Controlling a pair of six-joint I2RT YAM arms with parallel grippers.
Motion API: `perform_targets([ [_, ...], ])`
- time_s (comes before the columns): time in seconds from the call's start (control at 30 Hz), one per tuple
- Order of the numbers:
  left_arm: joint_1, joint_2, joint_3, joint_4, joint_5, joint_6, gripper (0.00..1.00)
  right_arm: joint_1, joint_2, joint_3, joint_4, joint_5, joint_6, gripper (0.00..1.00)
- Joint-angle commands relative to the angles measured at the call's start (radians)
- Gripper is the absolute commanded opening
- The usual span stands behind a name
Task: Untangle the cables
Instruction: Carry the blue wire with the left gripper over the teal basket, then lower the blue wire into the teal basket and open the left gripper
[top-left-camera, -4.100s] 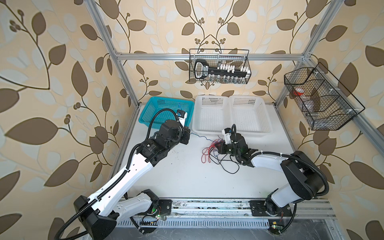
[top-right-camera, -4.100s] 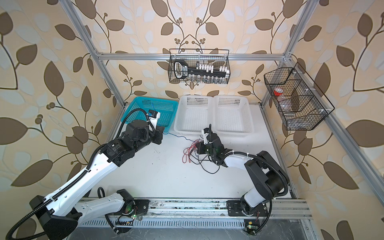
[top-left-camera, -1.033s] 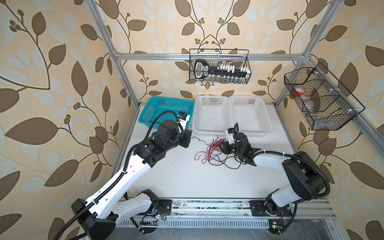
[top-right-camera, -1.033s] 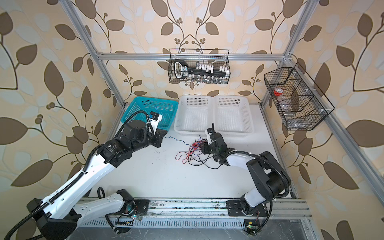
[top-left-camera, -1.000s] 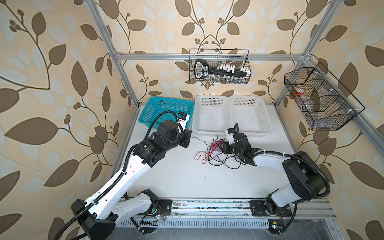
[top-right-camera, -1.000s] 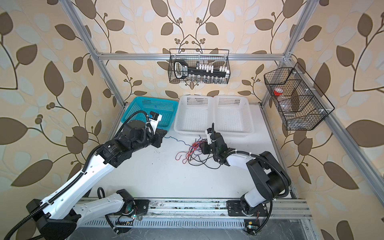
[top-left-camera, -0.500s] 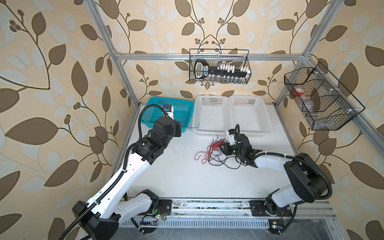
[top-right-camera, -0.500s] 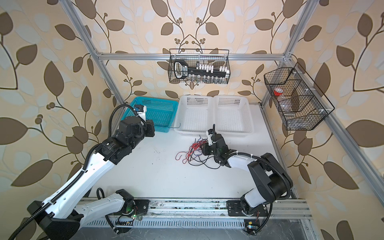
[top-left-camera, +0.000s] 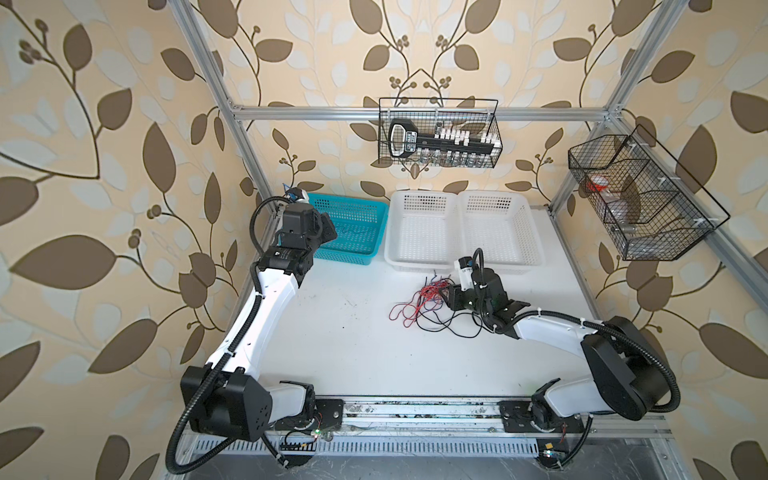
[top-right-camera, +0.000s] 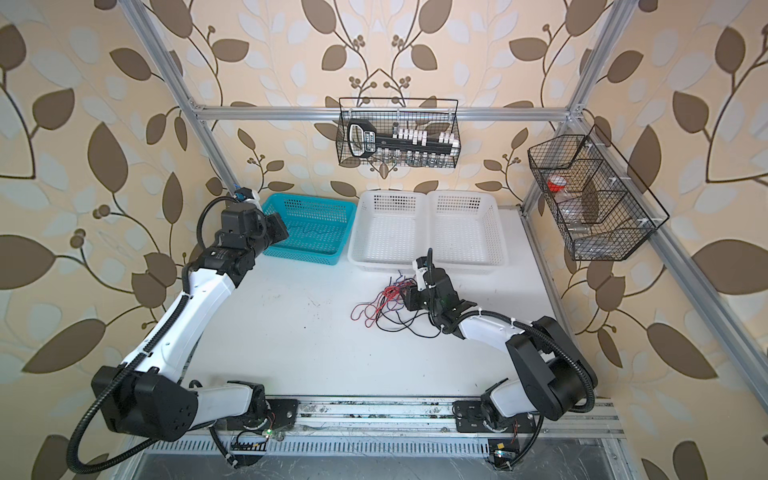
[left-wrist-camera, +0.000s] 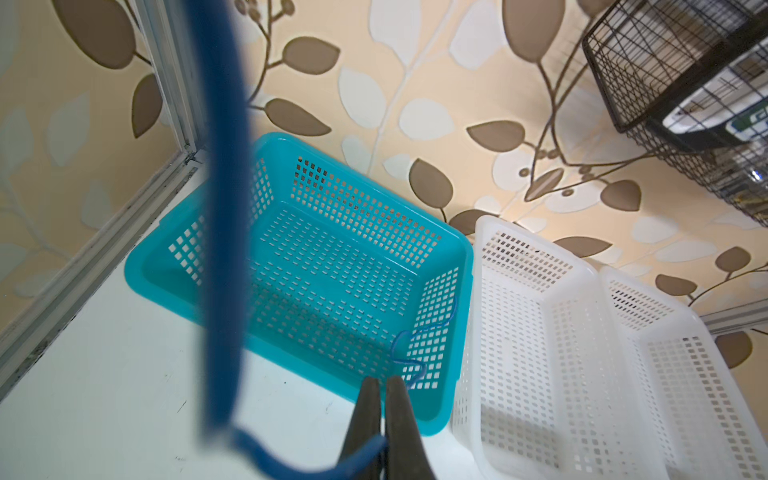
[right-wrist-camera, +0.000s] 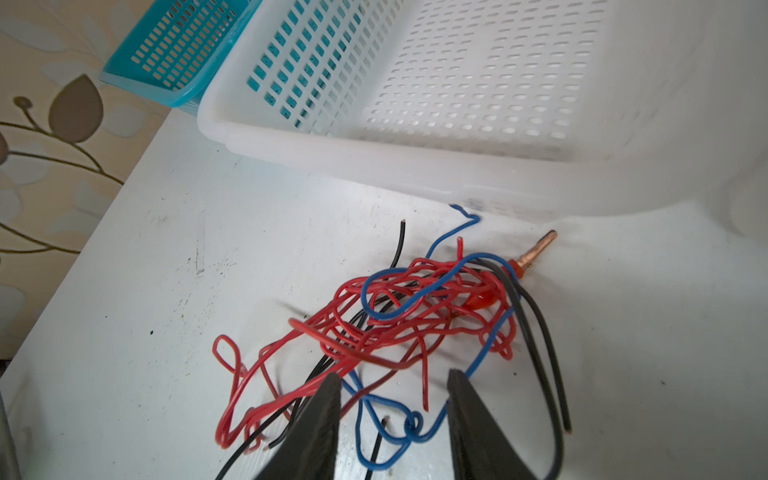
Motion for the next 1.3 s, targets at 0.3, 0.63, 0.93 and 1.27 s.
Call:
perform_targets([
  [0.3, 0.104, 0.270, 0.094, 0.042, 0.149, -0.072, 0.00, 0.027, -0.018, -0.003, -0.030, 0.012, -0.012, 0.43],
  [0.63, 0.109, 0.469, 0.188, -0.013, 0.132, -0.049, 0.00, 0.029, -0.020, -0.008, -0.037, 0.020, -0.019, 0.43],
  [0.93, 0.136, 0.670, 0.381, -0.196, 0.074, -0.011, 0.00, 0.029, -0.028, -0.026, -0.020, 0.028, -0.018, 0.43],
  [1.27, 0.142, 0.758, 0.453, -0.288, 0.050, -0.012, 0.22, 0.030, -0.031, -0.036, -0.007, 0.028, -0.010, 0.43],
])
